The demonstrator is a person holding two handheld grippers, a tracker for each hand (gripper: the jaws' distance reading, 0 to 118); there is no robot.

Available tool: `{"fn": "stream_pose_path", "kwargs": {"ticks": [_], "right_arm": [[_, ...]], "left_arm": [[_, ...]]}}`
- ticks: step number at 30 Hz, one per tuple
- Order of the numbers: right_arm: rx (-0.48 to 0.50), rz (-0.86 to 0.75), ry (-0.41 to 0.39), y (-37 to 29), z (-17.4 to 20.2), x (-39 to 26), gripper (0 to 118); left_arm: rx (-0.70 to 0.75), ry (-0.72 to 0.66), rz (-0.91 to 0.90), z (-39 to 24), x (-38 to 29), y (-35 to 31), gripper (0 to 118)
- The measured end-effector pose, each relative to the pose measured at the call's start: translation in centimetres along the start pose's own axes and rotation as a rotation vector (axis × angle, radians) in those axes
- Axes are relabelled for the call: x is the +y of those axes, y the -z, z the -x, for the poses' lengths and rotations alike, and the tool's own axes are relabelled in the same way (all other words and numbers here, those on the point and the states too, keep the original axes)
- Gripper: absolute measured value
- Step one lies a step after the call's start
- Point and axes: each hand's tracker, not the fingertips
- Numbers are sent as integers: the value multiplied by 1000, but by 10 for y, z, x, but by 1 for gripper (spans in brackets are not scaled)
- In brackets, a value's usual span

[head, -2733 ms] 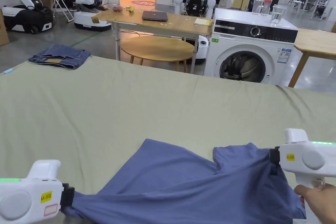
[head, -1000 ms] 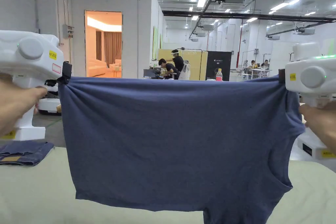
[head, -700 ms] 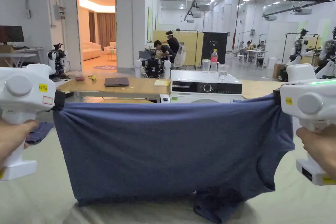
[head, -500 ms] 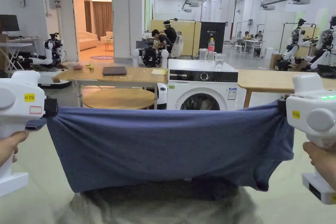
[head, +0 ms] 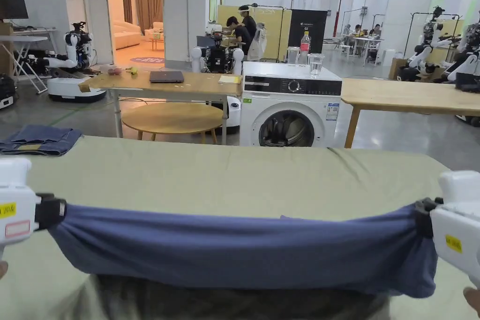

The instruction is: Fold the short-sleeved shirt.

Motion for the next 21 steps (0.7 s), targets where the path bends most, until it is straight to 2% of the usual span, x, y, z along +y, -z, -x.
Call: {"fn": "stream_pose_path", "kwargs": {"ticks": [4, 6, 9, 15, 21], "right_arm": [[39, 105, 5, -6, 9, -47, 4], [39, 160, -23, -5, 14, -70, 4], [47, 246, -47, -1, 20, -102, 4], [75, 443, -84, 16, 18, -154, 4], [103, 566, -77, 34, 16, -185, 4]], "left_arm": [[21, -9, 94, 6, -59, 6, 0], [17, 23, 183, 8, -85, 11, 0], [9, -13, 266, 15, -115, 19, 0], [-7, -8, 399, 23, -151, 28, 0], [6, -4, 520, 24, -175, 48, 0]]}}
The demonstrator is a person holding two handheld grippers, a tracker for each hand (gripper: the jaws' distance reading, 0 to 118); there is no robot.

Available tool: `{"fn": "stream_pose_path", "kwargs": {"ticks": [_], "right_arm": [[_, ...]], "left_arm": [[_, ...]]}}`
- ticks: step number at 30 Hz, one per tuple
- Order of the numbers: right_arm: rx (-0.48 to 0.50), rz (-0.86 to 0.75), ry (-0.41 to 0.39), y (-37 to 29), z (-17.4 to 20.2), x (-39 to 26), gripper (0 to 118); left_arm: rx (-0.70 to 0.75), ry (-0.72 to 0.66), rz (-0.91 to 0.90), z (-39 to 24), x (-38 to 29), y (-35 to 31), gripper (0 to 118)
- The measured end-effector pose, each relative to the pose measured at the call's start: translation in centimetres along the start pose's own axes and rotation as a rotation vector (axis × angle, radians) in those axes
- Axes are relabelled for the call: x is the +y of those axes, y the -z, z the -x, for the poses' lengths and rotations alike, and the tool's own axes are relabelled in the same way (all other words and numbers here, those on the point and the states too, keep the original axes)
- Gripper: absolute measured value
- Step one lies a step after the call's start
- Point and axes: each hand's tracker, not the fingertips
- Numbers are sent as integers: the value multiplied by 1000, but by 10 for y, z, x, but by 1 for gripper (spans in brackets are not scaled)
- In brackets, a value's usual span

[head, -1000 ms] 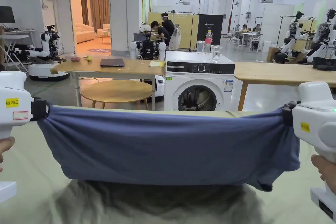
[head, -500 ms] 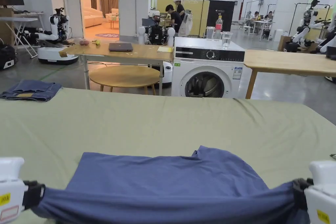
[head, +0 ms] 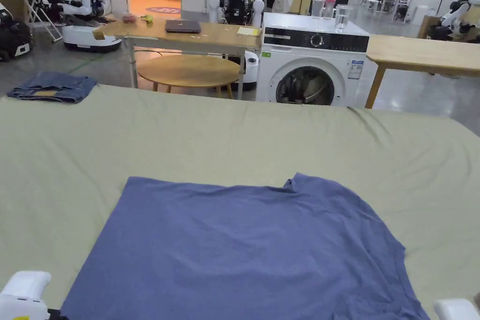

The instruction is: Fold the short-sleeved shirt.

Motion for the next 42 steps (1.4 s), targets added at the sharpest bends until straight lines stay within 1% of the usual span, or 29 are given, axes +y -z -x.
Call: {"fn": "stream_pose_path", "kwargs": {"ticks": [3, 5, 6, 7, 8, 9, 10, 11, 13, 14, 15, 17, 19, 21, 23, 24, 25, 26, 27, 28, 29, 32, 36, 40, 42], "right_arm": [[6, 22, 2, 10, 2, -4, 5], [-13, 19, 0, 9, 7, -1, 13], [-42, 10, -5, 3, 9, 1, 22], [-74, -10, -9, -1, 10, 6, 37], [-103, -44, -7, -8, 12, 14, 48], [-125, -68, 3, -15, 12, 21, 53], [-141, -82, 11, -21, 13, 27, 53], [-141, -111, 37, -29, 13, 35, 53], [-106, -189, 96, -43, 15, 48, 53], [-63, -253, 134, -49, 15, 52, 53], [-52, -286, 161, -55, 17, 56, 53], [-96, -346, 190, -63, 26, 62, 53], [-50, -466, 219, -70, 32, 62, 53], [-32, -559, 258, -78, 40, 62, 53], [-39, -644, 258, -84, 50, 61, 49], [-55, -679, 245, -86, 56, 61, 42], [-62, -707, 238, -88, 61, 61, 24], [-63, -724, 225, -88, 65, 62, 13], [-55, -733, 221, -89, 70, 62, 8], [-46, -730, 214, -89, 72, 62, 4], [-36, -730, 212, -88, 75, 63, 0], [-20, -717, 215, -84, 81, 62, 0], [-9, -690, 228, -78, 84, 60, 0], [-37, -646, 192, -69, 89, 59, 0], [-35, -627, 191, -66, 89, 60, 0]], "left_arm": [[9, -9, -10, -2, -1, 6, 0], [13, -20, -3, -5, 2, 3, 0], [19, -18, 6, -7, 5, 1, 3], [29, -10, 8, -10, 9, -1, 10], [45, -1, -2, -13, 10, -5, 18], [70, 0, -26, -17, 14, -10, 25], [83, 2, -53, -21, 19, -14, 32], [87, 4, -89, -25, 24, -19, 37], [78, 14, -182, -32, 34, -28, 38], [68, 28, -238, -37, 39, -34, 38], [61, 46, -289, -43, 43, -40, 38], [75, 70, -363, -54, 49, -49, 38], [71, 91, -458, -65, 51, -60, 38], [61, 110, -556, -74, 51, -69, 38], [73, 118, -634, -83, 52, -76, 38], [87, 119, -673, -86, 51, -77, 38], [103, 116, -707, -90, 51, -80, 37], [115, 111, -745, -94, 50, -83, 32], [135, 104, -768, -97, 49, -84, 21], [148, 100, -775, -99, 50, -83, 5], [159, 96, -783, -102, 49, -82, 0], [127, 85, -758, -101, 50, -76, 0], [140, 90, -688, -96, 46, -67, 0], [143, 56, -594, -81, 42, -59, 0], [133, 17, -549, -68, 41, -59, 0]]}}
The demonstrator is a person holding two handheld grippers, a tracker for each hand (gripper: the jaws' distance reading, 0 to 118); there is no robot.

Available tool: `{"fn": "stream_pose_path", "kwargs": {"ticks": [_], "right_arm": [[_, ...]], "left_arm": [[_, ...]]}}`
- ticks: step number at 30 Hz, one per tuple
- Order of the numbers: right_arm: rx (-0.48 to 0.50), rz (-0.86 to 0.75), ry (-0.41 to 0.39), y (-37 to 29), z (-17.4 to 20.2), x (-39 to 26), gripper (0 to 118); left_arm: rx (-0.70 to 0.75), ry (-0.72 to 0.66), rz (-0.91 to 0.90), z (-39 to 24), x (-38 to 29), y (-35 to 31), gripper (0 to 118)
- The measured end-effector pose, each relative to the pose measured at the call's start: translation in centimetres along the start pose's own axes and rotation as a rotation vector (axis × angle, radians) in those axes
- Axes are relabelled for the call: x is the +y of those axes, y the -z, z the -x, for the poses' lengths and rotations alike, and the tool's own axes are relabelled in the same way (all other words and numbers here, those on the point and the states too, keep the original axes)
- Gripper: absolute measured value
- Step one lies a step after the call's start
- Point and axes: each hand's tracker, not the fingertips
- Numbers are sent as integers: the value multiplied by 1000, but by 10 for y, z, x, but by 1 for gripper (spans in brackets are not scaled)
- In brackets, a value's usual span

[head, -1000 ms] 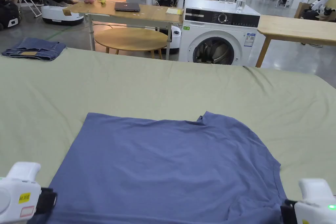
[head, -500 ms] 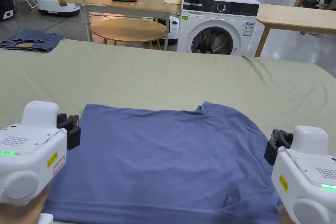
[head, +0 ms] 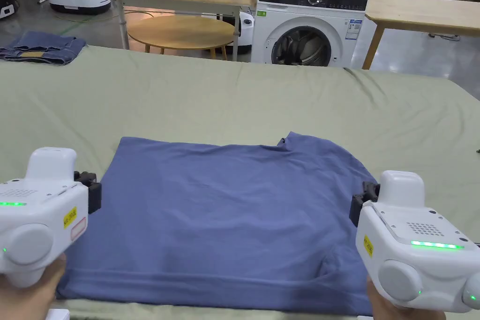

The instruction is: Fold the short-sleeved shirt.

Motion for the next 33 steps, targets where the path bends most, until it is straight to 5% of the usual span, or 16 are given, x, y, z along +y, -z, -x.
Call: {"fn": "stream_pose_path", "kwargs": {"ticks": [8, 15, 25, 27, 31, 33], "right_arm": [[14, 73, 2, 8, -1, -8, 0], [33, 141, 4, 14, 4, -14, 0], [35, 176, -6, 12, 2, -23, 0], [36, 183, -6, 12, 1, -24, 0], [30, 209, -2, 14, -4, -26, 0], [16, 242, -1, 16, -9, -25, 0]], "left_arm": [[-28, 38, 364, 38, -5, 11, 0], [-43, -36, 567, 56, -29, 25, 62], [30, -62, 666, 58, -63, 45, 61], [26, -2, 658, 52, -64, 42, 52], [-20, 82, 648, 38, -63, 40, 11], [-25, 109, 651, 29, -63, 40, 8]]}}
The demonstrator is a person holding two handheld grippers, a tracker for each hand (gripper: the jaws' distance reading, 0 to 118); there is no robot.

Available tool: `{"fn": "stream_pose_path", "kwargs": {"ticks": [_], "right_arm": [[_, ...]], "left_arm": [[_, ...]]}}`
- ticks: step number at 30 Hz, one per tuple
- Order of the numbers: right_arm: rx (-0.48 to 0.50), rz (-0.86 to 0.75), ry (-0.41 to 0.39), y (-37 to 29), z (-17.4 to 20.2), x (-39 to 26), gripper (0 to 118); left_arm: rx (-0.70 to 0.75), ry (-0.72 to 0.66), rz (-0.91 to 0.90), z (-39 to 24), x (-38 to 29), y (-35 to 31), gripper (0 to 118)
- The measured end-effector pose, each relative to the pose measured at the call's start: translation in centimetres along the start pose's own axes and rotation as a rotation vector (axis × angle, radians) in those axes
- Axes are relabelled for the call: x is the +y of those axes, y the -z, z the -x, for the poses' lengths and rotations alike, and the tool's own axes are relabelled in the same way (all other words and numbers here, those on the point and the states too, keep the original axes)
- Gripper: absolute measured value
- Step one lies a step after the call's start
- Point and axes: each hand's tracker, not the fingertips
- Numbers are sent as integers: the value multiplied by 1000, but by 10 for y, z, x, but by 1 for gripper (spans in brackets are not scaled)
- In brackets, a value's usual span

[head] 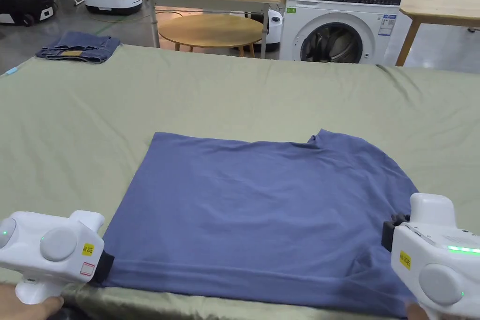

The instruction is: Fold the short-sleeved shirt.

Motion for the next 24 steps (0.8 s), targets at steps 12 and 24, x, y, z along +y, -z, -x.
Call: {"fn": "stream_pose_path", "kwargs": {"ticks": [12, 24], "right_arm": [[-121, 370, -71, 14, -57, -6, 53], [-69, 534, -38, 31, -59, -44, 14]], "left_arm": [[3, -20, -20, 4, -5, 1, 5], [-18, -49, -33, 9, -5, 0, 5]]}}
